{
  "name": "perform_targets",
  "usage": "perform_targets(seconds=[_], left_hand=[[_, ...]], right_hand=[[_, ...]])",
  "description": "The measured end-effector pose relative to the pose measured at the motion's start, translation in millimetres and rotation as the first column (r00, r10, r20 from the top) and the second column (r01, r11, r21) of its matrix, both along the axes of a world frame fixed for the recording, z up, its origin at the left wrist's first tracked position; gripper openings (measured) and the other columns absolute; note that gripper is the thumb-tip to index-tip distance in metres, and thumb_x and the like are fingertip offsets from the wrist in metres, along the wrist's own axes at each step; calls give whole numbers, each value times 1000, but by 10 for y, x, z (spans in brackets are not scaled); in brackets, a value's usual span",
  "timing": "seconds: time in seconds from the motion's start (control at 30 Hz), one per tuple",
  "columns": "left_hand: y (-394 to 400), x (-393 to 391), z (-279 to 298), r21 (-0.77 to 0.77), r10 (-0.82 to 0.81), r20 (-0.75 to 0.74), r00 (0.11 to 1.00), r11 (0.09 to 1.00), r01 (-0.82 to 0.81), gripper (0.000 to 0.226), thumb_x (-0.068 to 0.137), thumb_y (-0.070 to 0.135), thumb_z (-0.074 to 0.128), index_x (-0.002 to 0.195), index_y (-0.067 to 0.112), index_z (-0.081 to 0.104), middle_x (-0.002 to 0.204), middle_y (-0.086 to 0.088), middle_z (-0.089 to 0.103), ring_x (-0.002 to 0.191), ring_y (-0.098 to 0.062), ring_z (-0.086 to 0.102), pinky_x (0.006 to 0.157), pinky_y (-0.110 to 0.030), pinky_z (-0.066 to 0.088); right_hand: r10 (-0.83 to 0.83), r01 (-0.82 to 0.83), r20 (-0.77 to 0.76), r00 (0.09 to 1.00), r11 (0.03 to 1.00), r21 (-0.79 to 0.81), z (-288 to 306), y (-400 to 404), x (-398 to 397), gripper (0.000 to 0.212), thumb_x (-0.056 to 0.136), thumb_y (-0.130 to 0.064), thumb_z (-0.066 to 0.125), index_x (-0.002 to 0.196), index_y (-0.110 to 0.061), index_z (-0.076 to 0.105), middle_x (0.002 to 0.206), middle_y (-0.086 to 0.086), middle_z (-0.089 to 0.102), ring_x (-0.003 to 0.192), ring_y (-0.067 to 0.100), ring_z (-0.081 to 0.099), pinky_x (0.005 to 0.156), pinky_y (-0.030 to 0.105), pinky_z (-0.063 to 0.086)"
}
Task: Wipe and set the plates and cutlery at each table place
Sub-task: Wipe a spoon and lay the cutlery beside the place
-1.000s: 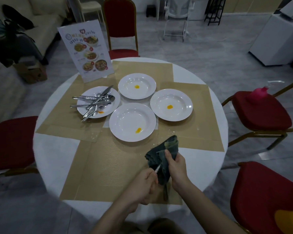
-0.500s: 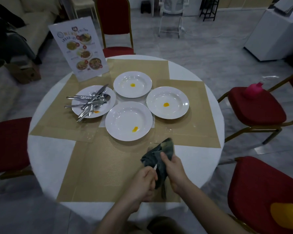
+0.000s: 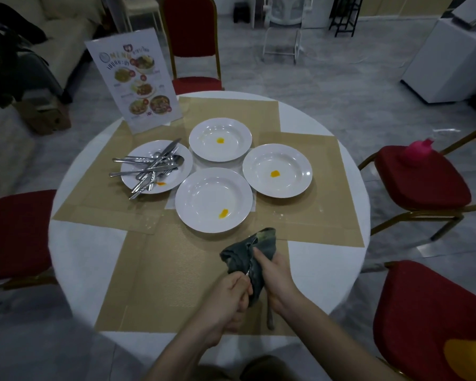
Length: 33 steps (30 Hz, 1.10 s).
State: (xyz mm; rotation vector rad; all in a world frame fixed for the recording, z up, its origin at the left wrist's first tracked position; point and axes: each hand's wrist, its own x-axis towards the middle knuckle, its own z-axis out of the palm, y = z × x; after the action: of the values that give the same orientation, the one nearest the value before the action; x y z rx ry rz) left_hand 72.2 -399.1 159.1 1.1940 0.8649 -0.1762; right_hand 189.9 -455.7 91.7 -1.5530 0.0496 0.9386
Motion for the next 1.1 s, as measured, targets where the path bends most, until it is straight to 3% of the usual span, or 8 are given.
perform_targets(seconds=[0.23, 0.37, 0.47, 0.67, 0.73, 0.9, 0.97, 1.1], left_hand=[[33, -55, 36, -99, 33, 33, 999, 995, -30, 28, 103, 25, 34, 81, 13, 45, 47, 6, 33, 34, -5, 21, 32, -15, 18], [46, -44, 45, -25, 87, 46, 995, 996, -86, 29, 104, 28, 33, 81, 13, 43, 49, 4, 34, 34, -6, 22, 34, -16, 18], [34, -51, 39, -47, 104, 19, 994, 994, -103, 31, 104, 29, 33, 80, 13, 44, 47, 4, 32, 34, -6, 21, 35, -14, 17], [16, -88, 13, -114, 76, 24, 997, 991, -73, 32, 104, 25, 32, 77, 13, 44, 45, 5, 31, 33, -6, 20, 34, -15, 15], [9, -106, -23, -98, 90, 17, 996, 991, -88, 31, 104, 27, 33, 79, 12, 45, 46, 5, 32, 34, -6, 21, 34, -15, 16], [-62, -181, -99, -111, 103, 2, 995, 989, -102, 31, 104, 28, 32, 81, 11, 44, 47, 3, 30, 36, -7, 18, 35, -15, 16], [-77, -219, -93, -153, 87, -4, 996, 984, -87, 30, 104, 27, 32, 81, 11, 44, 47, 3, 30, 35, -7, 18, 34, -14, 16], [-49, -246, -88, -163, 90, 15, 996, 983, -86, 30, 104, 23, 33, 78, 12, 43, 46, 4, 29, 34, -6, 18, 34, -13, 15]], right_hand=[[-40, 74, 299, 953, 992, -102, 87, 126, 164, 22, 95, -28, 60, 103, -7, 64, 92, 2, 71, 91, 17, 68, 71, 26, 54], [-9, 6, 132, 991, 1000, 23, 16, 195, -80, 29, 93, -24, 63, 114, -4, 59, 101, 9, 73, 93, 17, 71, 69, 24, 57], [-42, 41, 130, 991, 999, 12, -1, 214, -91, 24, 93, -23, 63, 106, -2, 63, 92, 10, 74, 85, 18, 72, 65, 26, 56], [122, -12, 492, 862, 975, -220, 107, 92, 66, 25, 96, -26, 59, 76, -13, 52, 69, -2, 56, 67, 13, 56, 48, 11, 40], [171, -70, 451, 876, 971, -230, 102, 69, 15, 20, 95, -26, 60, 79, -16, 54, 73, -3, 59, 69, 11, 58, 51, 11, 41], [97, -94, 78, 992, 995, -38, -59, 23, -84, 17, 94, -21, 62, 103, -7, 66, 94, 7, 75, 87, 18, 72, 68, 24, 56], [90, -63, 202, 975, 989, -135, -99, 20, -27, 22, 93, -26, 63, 98, -5, 66, 89, 6, 73, 86, 20, 70, 68, 26, 56], [242, -58, 526, 815, 938, -343, -2, 38, 88, 20, 95, -26, 59, 87, -7, 59, 80, 2, 63, 74, 13, 60, 54, 16, 42]])
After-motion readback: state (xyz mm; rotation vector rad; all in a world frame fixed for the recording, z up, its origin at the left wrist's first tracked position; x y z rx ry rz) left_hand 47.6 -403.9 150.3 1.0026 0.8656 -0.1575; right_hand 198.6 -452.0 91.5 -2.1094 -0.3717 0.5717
